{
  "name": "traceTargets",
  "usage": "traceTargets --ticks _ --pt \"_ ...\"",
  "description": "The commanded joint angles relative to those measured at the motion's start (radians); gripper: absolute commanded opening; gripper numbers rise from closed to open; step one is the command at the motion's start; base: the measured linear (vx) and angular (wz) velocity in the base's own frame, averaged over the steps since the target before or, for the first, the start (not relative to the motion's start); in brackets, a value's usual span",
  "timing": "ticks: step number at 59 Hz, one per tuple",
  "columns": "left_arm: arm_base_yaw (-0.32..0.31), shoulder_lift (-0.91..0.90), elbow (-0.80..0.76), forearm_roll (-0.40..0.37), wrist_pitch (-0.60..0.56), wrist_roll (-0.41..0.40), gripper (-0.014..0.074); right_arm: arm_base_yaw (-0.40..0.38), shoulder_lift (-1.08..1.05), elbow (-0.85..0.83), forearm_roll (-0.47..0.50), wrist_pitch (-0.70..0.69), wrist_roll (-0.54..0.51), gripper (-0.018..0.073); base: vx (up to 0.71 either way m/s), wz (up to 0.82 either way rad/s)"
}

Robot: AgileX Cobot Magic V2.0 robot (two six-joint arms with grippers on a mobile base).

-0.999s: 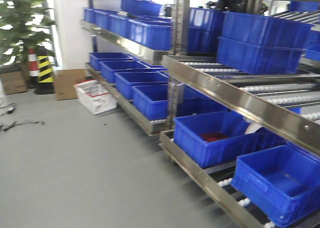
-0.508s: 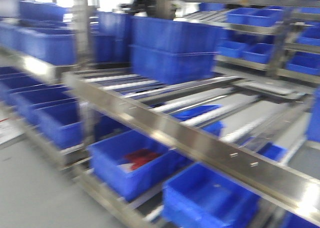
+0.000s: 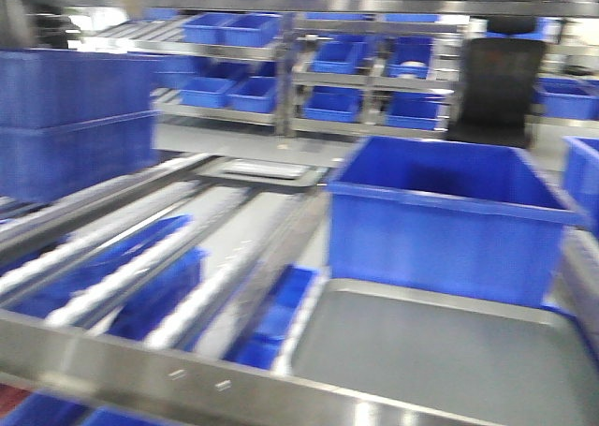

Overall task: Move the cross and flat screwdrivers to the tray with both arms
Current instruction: 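Drive along the blue-bin shelves to the grey metal tray, then stop in front of the tray and lower both arms toward it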

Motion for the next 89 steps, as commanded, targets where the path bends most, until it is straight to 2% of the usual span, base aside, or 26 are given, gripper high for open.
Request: traceTargets --ticks 1,30,89 --pt "-0.005 0.002 -0.029 -0.013 -0.095 -0.001 0.0003 0.0 0.003 -0.028 0.003 -0.1 -0.001 -0.0008 0.18 -0.63" --pt "-0.005 0.002 -0.029 -0.013 -0.095 -0.001 0.0003 0.0 0.003 -0.028 0.003 -0.1 -0.001 -0.0008 0.11 -0.41" --pt "-0.005 0.002 -0.029 -0.013 -0.095 -0.001 0.0003 0.0 0.003 -0.028 0.003 -0.122 -0.001 -0.0008 0.01 -0.01"
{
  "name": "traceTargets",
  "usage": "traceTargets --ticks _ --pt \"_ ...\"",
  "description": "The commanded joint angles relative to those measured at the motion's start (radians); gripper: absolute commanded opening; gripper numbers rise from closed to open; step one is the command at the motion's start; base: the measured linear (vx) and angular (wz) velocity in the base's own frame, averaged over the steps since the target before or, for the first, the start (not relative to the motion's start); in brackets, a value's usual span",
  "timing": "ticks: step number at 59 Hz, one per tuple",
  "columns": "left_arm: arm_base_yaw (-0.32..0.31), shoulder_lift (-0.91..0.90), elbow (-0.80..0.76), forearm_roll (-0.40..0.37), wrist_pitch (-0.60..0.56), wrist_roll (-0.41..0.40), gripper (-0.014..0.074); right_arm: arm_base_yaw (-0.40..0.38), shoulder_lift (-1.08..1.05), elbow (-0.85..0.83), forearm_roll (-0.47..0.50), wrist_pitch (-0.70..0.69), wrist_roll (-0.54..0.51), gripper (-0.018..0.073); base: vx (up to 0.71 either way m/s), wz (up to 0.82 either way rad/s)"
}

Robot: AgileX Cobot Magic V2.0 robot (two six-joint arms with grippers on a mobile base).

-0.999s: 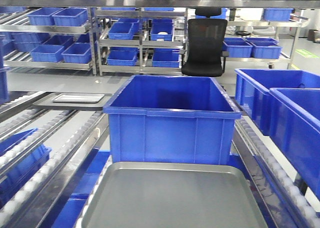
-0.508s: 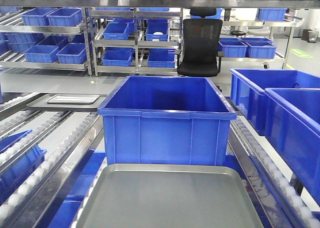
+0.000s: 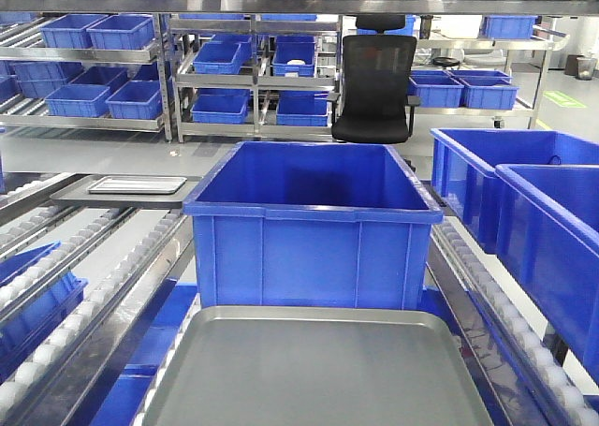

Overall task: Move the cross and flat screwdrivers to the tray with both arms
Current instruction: 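Stop in front of the tray and lower both arms toward it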

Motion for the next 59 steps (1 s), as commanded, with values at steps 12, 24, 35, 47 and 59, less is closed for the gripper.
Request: traceTargets --ticks 12,24,35,47,59 --pt "-0.005 0.002 -0.029 -0.013 -0.095 -0.001 0.0003 0.0 0.003 -0.028 0.003 -0.135 -0.001 -0.0008 0.0 0.0" --pt "-0.005 0.002 -0.029 -0.021 -0.101 -0.009 0.0003 0.0 0.011 -0.028 0.006 -0.102 -0.001 -0.0008 0.0 0.0" --pt "-0.005 0.021 -0.029 -0.031 -0.074 -0.011 0.0003 0.0 0.053 -0.028 0.046 0.012 -0.001 -0.0008 0.0 0.0" --pt "-0.006 0.153 -0.029 -0.201 0.012 0.037 0.0003 0.0 0.184 -0.028 0.212 0.08 -0.07 -0.0008 0.0 0.0" --pt "-0.035 0.403 -0.029 -0.549 -0.005 0.255 0.0003 0.001 0.422 -0.028 0.562 0.081 -0.248 -0.0008 0.0 0.0"
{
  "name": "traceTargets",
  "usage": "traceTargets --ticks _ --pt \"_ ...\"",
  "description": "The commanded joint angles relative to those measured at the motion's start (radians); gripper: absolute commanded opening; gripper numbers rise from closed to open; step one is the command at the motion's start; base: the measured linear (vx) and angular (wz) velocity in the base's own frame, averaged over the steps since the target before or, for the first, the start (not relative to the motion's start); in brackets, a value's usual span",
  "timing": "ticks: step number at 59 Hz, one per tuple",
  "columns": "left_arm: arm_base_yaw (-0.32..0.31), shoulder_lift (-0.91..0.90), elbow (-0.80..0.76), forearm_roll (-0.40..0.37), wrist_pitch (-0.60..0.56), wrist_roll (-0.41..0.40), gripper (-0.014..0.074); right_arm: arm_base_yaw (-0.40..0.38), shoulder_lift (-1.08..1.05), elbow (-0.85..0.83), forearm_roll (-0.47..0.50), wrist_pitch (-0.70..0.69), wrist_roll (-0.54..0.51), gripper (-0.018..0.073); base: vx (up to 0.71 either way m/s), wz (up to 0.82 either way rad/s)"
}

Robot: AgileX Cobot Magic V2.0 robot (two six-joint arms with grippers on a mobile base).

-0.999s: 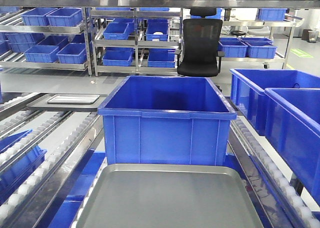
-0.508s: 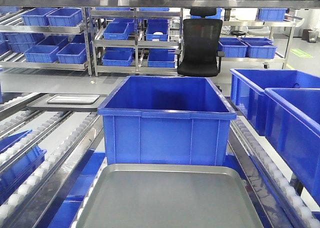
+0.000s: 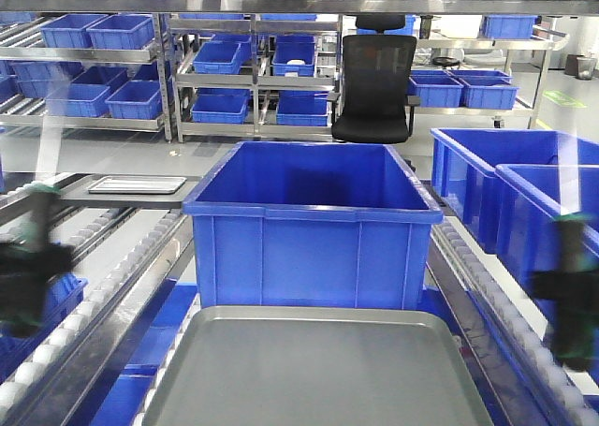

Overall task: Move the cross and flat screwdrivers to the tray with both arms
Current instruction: 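Lower both screwdrivers onto the grey tray and open both grippers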

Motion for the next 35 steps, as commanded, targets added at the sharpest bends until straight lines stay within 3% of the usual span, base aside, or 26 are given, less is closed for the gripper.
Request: traceTargets --ticks 1,12,15,19,23,28,35 --pt "-0.027 0.093 -0.029 -0.207 -0.084 0.112 0.0003 0.001 0.084 -0.029 0.184 -0.073 -0.092 -0.0008 0.0 0.0" --pt "-0.078 0.331 -0.043 -0.563 -0.105 0.34 0.0003 0.001 0.304 -0.029 0.444 -0.072 -0.228 -0.0008 0.0 0.0" --pt "-0.087 0.391 -0.07 -0.637 -0.091 0.382 0.0003 0.002 0.361 -0.029 0.496 -0.068 -0.247 -0.0008 0.0 0.0" --pt "-0.095 0.463 -0.128 -0.673 -0.054 0.403 0.0003 0.031 0.432 -0.033 0.514 -0.069 -0.27 -0.0008 0.0 0.0" --pt "-0.105 0.527 -0.194 -0.653 0.001 0.376 0.0003 0.07 0.484 -0.048 0.476 -0.075 -0.265 -0.0008 0.0 0.0" --pt "-0.114 0.586 -0.259 -0.551 0.037 0.252 0.0003 0.116 0.526 -0.087 0.362 -0.092 -0.179 -0.0008 0.0 0.0" --pt "-0.127 0.628 -0.319 -0.254 0.036 0.015 0.0003 0.176 0.563 -0.167 0.114 -0.11 0.003 -0.0008 0.0 0.0"
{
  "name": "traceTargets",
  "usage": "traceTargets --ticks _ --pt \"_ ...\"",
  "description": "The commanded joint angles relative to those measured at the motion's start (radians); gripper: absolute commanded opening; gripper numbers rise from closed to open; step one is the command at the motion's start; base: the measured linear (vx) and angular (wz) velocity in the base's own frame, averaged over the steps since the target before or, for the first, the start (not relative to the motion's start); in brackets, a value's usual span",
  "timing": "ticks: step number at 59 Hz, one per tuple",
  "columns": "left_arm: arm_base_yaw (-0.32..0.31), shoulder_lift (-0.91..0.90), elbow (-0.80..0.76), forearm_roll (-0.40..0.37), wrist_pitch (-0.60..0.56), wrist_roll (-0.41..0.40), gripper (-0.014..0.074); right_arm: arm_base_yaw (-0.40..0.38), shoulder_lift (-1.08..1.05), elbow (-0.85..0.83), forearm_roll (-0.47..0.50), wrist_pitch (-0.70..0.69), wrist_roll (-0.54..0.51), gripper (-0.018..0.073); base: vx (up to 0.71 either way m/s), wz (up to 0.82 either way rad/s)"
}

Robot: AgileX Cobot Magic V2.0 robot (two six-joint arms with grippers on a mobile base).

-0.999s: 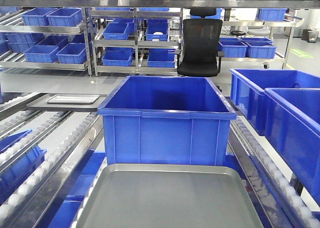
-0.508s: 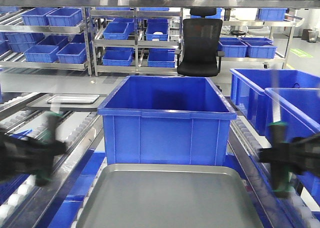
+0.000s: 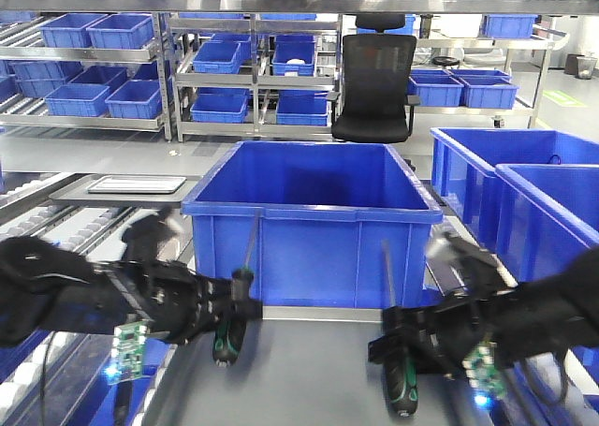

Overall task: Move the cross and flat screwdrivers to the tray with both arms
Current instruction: 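Lower both screwdrivers onto the grey tray and open both grippers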

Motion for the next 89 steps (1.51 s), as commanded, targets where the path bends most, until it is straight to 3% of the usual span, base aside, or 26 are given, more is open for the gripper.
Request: traceTargets --ticks 1,7,12,15,35,61,77,89 --pt "-0.013 -0.026 -0.071 0.183 -0.015 -0.183 0.0003 0.041 -0.021 -0.099 -0.159 -0.043 0.144 -0.0008 0.0 0.0" --pt "-0.029 -0.023 -0.098 0.424 -0.018 -0.361 0.0003 0.09 0.004 -0.178 -0.371 -0.023 0.305 -0.0008 0.0 0.0" --pt "-0.047 -0.023 -0.129 0.561 0.005 -0.466 0.0003 0.127 0.035 -0.253 -0.526 0.031 0.431 -0.0008 0.0 0.0" --pt "-0.061 -0.023 -0.149 0.612 0.026 -0.501 0.0003 0.144 0.054 -0.284 -0.569 0.072 0.47 -0.0008 0.0 0.0" --pt "-0.111 -0.023 -0.171 0.629 0.136 -0.546 0.0003 0.172 0.068 -0.311 -0.57 0.204 0.519 -0.0008 0.0 0.0" --pt "-0.123 -0.022 -0.171 0.638 0.08 -0.514 0.0022 0.172 0.067 -0.311 -0.548 0.234 0.541 0.0013 0.0 0.0" --pt "-0.123 -0.022 -0.171 0.636 0.057 -0.487 0.0187 0.172 0.067 -0.311 -0.546 0.237 0.541 0.0164 0.0 0.0" --pt "-0.124 -0.022 -0.171 0.622 0.136 -0.493 0.0344 0.172 0.066 -0.311 -0.545 0.242 0.541 0.0332 0.0 0.0"
